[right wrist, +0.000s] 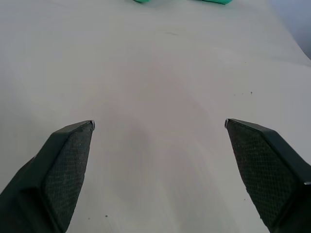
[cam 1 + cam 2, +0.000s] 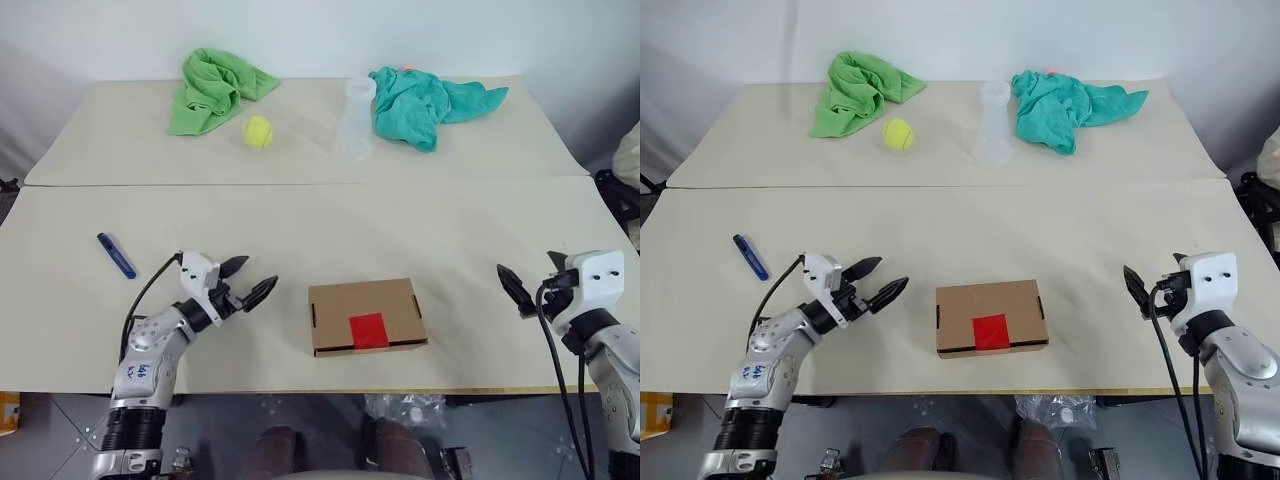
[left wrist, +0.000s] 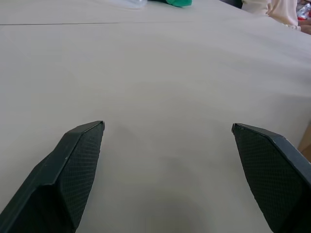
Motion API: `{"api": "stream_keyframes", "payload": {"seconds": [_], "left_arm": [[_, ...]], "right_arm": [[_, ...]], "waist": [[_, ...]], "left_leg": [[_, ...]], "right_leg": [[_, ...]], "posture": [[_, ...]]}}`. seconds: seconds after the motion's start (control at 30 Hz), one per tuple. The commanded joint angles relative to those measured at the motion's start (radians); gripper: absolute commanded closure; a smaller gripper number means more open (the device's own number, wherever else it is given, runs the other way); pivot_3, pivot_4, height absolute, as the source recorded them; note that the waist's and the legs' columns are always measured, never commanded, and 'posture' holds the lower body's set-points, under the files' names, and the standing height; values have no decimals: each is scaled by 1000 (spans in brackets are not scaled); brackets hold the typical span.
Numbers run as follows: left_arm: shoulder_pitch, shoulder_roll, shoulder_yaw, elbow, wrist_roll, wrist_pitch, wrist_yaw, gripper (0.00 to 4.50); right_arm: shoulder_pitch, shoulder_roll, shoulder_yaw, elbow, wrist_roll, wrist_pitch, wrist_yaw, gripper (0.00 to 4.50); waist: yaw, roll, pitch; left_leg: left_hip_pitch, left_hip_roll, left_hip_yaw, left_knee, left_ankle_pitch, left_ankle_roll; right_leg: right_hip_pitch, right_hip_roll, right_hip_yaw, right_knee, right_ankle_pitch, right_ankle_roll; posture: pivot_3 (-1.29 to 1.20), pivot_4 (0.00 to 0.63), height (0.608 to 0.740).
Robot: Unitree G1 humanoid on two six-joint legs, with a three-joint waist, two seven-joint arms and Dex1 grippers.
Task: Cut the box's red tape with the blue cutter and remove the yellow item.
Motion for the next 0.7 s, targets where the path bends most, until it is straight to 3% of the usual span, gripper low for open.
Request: {"api": "stream_keyframes", "payload": {"seconds": [0.03, 0.33, 0.43, 0.5, 0.6, 0.7], "left_arm": [[-35, -9, -7, -2, 11, -32, 7, 36], [-78, 5, -65, 1, 107, 100, 118, 36], [-96, -8, -74, 28, 46, 26, -9, 36], [-112, -6, -82, 39, 62, 46, 2, 0], [-124, 13, -110, 48, 92, 58, -18, 581], [-137, 44, -145, 58, 77, 114, -90, 1440]], "right_arm": [[1, 3, -19, -37, 9, 19, -23, 0], [34, -15, -11, -141, -7, 191, -98, 0], [53, -35, 1, -174, -12, 205, -71, 0], [71, -45, -7, -229, 19, 225, -40, 370], [100, -68, -4, -303, 55, 288, -6, 1161], [129, -105, 16, -377, 97, 365, 36, 2175]], "waist": [[1, 0, 0], [1, 0, 0], [0, 0, 0], [0, 0, 0], [0, 0, 0], [1, 0, 0]], "left_leg": [[0, 0, 0, 0, 0, 0], [0, 0, 0, 1, 0, 0], [1, -1, 1, 2, 0, 1], [1, -1, 1, 2, 0, 1], [1, 0, 1, 2, 0, 1], [1, -1, 1, 2, 0, 1]], "right_leg": [[0, 0, 0, 0, 0, 0], [0, 0, 1, 2, 0, 0], [0, 0, 2, 3, 0, 0], [0, 0, 2, 3, 0, 0], [0, 0, 2, 3, 0, 0], [0, 0, 2, 4, 0, 0]], "posture": [[0, 150, 740], [0, 150, 740], [0, 150, 740], [0, 150, 740], [0, 150, 740], [0, 150, 740]]}}
